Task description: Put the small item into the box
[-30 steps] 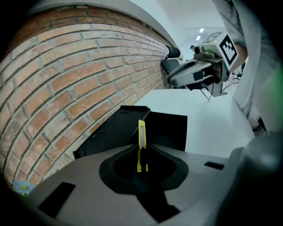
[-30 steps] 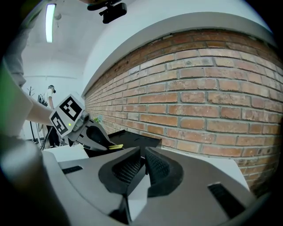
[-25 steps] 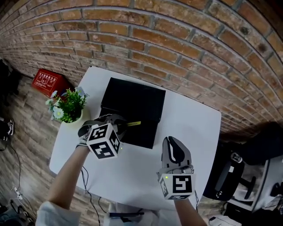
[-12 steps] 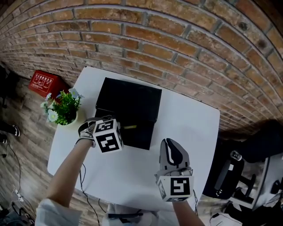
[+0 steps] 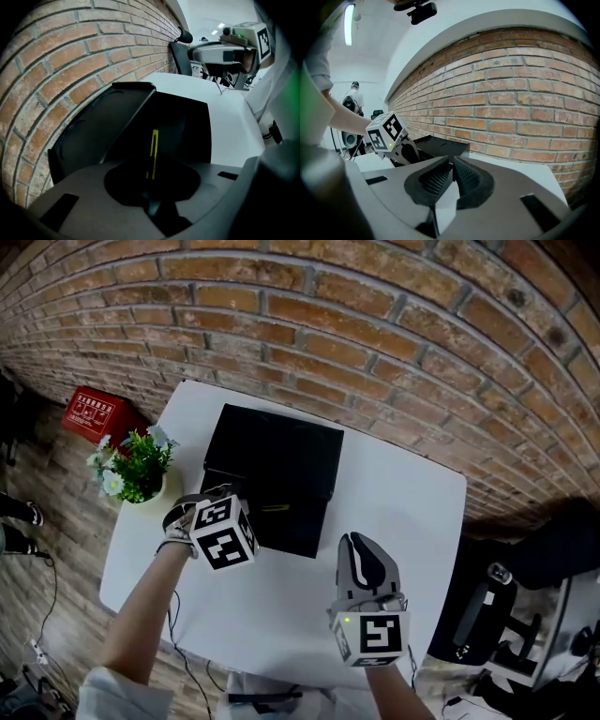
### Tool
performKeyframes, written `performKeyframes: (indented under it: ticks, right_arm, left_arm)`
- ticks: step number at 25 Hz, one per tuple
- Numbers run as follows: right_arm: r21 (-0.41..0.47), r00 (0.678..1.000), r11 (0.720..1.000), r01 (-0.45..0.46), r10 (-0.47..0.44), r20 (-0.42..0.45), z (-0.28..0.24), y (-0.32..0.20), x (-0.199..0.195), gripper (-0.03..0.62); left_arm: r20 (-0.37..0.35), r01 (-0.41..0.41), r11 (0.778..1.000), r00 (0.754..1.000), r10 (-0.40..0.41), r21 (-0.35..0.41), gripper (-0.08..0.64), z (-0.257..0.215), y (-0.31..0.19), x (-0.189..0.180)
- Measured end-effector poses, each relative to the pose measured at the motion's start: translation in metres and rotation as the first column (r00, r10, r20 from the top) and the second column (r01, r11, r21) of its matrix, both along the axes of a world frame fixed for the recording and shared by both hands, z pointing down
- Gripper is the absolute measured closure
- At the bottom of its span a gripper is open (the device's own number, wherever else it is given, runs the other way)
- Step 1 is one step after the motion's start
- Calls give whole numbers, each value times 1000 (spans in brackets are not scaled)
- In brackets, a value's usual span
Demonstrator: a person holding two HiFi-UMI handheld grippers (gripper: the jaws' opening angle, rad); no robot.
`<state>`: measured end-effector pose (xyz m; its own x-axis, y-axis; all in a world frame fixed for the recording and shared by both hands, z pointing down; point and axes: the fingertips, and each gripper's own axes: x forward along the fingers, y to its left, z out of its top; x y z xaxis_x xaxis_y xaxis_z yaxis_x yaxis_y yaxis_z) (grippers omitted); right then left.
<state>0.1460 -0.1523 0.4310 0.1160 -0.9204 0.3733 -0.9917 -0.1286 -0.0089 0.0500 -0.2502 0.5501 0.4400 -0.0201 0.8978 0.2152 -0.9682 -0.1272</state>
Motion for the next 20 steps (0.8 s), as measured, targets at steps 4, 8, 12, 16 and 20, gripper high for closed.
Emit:
performKeyframes:
  ticks: [4, 8, 12, 16, 20]
  right_arm:
    - [1, 1000, 1000, 26, -26, -3, -1, -3, -5, 532]
    - [13, 998, 998, 64, -64, -13, -7, -6, -11, 531]
    - [32, 993, 993, 116, -115, -28, -18, -6, -17, 532]
    - [61, 986, 985, 164, -162, -38, -34, -1, -23, 532]
    - [90, 977, 973, 211, -208, -44, -52, 10, -28, 531]
  left_arm:
    - [-129, 96, 994, 988, -88, 53, 506, -22, -4, -1]
    - [-300, 252, 965, 928, -219, 74, 534, -53, -8, -2]
    - [-460, 406, 912, 821, -337, 55, 541, -89, -5, -10]
    - [-577, 523, 852, 704, -414, 26, 541, -126, 10, -25]
    - [-640, 606, 796, 609, -468, -5, 541, -160, 30, -43]
